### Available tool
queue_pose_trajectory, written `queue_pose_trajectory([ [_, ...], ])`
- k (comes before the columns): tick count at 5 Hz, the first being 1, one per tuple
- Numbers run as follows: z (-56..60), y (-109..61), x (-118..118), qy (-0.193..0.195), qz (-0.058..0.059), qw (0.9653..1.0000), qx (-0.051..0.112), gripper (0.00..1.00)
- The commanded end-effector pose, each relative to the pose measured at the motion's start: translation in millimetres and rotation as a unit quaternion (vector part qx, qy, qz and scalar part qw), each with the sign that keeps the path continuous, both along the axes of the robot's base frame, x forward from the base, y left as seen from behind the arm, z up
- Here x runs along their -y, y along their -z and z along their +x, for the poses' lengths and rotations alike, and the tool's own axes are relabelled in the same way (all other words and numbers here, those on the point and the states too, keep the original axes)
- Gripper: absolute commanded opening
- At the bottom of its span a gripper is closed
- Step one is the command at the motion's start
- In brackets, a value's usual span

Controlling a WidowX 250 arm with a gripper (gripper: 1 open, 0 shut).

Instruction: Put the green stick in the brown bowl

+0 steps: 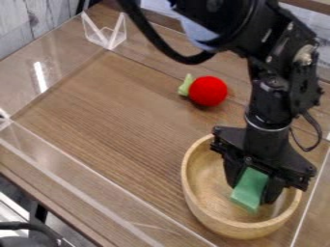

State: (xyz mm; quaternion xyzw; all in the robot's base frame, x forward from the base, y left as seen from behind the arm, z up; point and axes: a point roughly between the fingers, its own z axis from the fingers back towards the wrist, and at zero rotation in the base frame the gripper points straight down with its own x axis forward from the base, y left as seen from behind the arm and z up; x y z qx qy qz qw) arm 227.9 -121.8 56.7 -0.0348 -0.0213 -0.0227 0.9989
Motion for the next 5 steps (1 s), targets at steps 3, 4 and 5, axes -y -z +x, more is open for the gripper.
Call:
queue_pose_trajectory([
  [3, -1.7, -10.8, -2, 0.033, -0.015, 0.9992, 0.02, 0.0],
  [4, 0.6, -12.3, -10, 0.014, -0.015, 0.9995, 0.023, 0.0],
  [5, 3.5, -23.1, -10, 0.013, -0.017, 0.9994, 0.027, 0.0],
])
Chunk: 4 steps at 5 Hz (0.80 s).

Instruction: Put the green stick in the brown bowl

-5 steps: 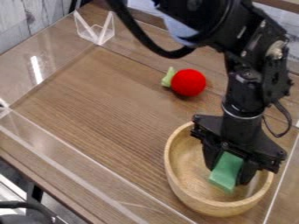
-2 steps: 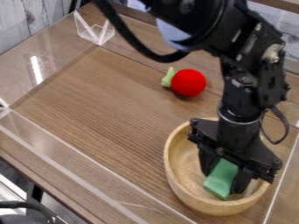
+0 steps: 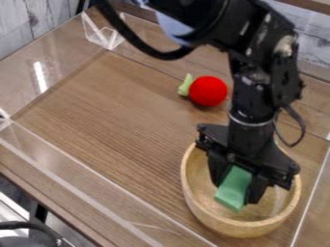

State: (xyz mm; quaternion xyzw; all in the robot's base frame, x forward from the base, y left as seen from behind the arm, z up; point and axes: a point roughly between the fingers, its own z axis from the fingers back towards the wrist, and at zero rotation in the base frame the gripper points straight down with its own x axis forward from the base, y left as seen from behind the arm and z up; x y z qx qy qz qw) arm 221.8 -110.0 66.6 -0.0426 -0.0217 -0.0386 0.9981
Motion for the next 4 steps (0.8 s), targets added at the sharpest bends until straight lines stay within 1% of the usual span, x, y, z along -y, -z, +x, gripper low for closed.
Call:
queue_pose_trajectory([
  [1, 10.3, -23.5, 5, 0.005, -0.012, 0.9994, 0.031, 0.0],
  [2, 17.9, -6.9, 1, 0.028, -0.018, 0.9989, 0.032, 0.0],
  [3, 24.1, 8.4, -4, 0.047, -0.022, 0.9983, 0.027, 0.0],
  [4, 26.3, 2.2, -1, 0.019, -0.018, 0.9993, 0.027, 0.0],
])
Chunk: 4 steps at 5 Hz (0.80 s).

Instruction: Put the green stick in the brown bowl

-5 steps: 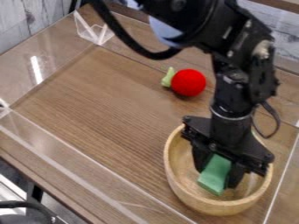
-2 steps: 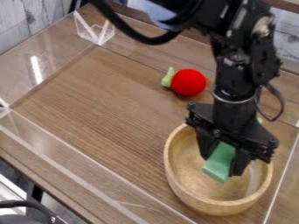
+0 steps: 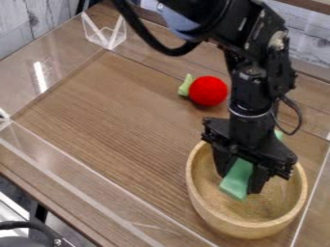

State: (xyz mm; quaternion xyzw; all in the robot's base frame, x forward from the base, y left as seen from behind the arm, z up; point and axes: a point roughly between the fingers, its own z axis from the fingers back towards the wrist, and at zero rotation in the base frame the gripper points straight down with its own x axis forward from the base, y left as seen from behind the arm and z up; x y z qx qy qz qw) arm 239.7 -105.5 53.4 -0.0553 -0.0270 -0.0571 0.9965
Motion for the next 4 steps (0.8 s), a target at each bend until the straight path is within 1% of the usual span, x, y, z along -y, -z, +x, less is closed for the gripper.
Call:
queue_pose_trajectory([
  [1, 10.0, -18.1, 6.1, -0.027, -0.003, 0.9994, 0.021, 0.0],
  [2, 5.0, -18.8, 1.3, -0.03, -0.003, 0.9994, 0.018, 1.0],
  [4, 6.3, -24.3, -0.6, -0.015, -0.002, 0.9996, 0.025, 1.0],
])
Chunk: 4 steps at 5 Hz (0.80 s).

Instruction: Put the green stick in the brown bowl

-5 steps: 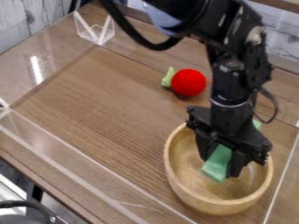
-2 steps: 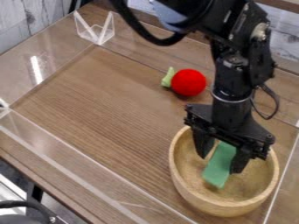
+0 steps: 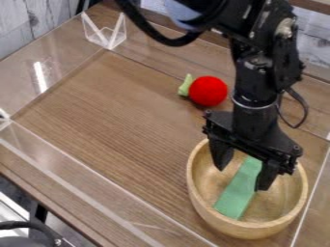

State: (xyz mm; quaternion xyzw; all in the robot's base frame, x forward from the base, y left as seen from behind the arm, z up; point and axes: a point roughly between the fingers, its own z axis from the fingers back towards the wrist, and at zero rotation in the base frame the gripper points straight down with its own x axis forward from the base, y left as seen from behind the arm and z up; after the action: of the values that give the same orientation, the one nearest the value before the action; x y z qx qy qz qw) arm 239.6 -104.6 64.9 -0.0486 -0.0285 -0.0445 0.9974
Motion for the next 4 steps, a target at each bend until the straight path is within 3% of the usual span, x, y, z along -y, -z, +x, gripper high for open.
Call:
queue_pose_trajectory([
  [1, 7.5, -22.9, -5, 0.033, -0.007, 0.9991, 0.023, 1.0],
  [2, 12.2, -39.1, -10, 0.066, -0.009, 0.9973, 0.033, 1.0],
  [3, 18.7, -67.6, -23, 0.087, -0.003, 0.9948, 0.054, 1.0],
  [4, 29.0, -87.8, -34, 0.07, 0.0, 0.995, 0.072, 1.0],
])
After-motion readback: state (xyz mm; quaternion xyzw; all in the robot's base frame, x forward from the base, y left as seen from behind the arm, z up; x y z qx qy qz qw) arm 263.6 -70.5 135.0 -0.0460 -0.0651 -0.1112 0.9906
